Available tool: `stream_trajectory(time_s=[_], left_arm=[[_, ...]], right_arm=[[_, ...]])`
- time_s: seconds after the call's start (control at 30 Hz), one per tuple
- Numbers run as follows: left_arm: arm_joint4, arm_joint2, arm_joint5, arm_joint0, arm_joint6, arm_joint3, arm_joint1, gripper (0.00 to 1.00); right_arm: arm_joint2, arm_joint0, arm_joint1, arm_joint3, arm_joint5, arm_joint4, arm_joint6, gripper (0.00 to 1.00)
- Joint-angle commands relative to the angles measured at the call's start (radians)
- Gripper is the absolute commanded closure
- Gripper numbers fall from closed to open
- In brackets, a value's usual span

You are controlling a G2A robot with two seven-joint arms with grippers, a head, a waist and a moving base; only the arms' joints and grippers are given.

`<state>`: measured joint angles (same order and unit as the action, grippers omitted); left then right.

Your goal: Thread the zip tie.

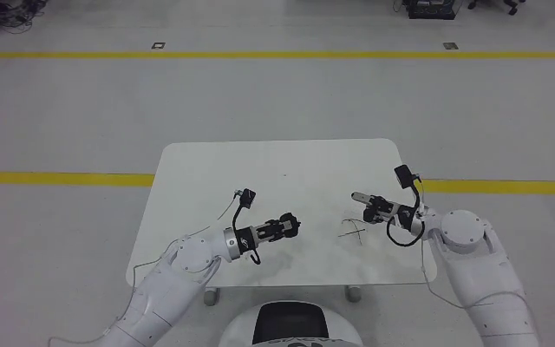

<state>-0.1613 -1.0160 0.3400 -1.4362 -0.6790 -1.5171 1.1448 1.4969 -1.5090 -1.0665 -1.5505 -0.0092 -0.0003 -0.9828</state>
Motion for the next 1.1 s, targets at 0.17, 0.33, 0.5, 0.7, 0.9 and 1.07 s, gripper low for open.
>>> stream_trajectory(time_s=[0.17,0.33,0.5,0.7,0.9,1.07], left_arm=[[0.000,0.000,0.000,0.000,0.000,0.000,0.000,1.00],[0.000,0.000,0.000,0.000,0.000,0.000,0.000,1.00],[0.000,0.000,0.000,0.000,0.000,0.000,0.000,1.00],[0.000,0.000,0.000,0.000,0.000,0.000,0.000,1.00],[0.000,0.000,0.000,0.000,0.000,0.000,0.000,1.00],[0.000,0.000,0.000,0.000,0.000,0.000,0.000,1.00]], right_arm=[[0.000,0.000,0.000,0.000,0.000,0.000,0.000,0.00],[-0.032,0.026,0.003,-0.041,0.148,-0.120,0.054,0.00],[-0.123,0.107,0.006,-0.043,0.332,-0.275,-0.020,0.00],[-0.231,0.210,-0.016,0.095,0.349,-0.347,-0.041,0.00],[-0.305,0.279,-0.045,0.202,0.349,-0.418,-0.054,0.00],[-0.305,0.279,-0.045,0.202,0.349,-0.418,-0.054,0.00]])
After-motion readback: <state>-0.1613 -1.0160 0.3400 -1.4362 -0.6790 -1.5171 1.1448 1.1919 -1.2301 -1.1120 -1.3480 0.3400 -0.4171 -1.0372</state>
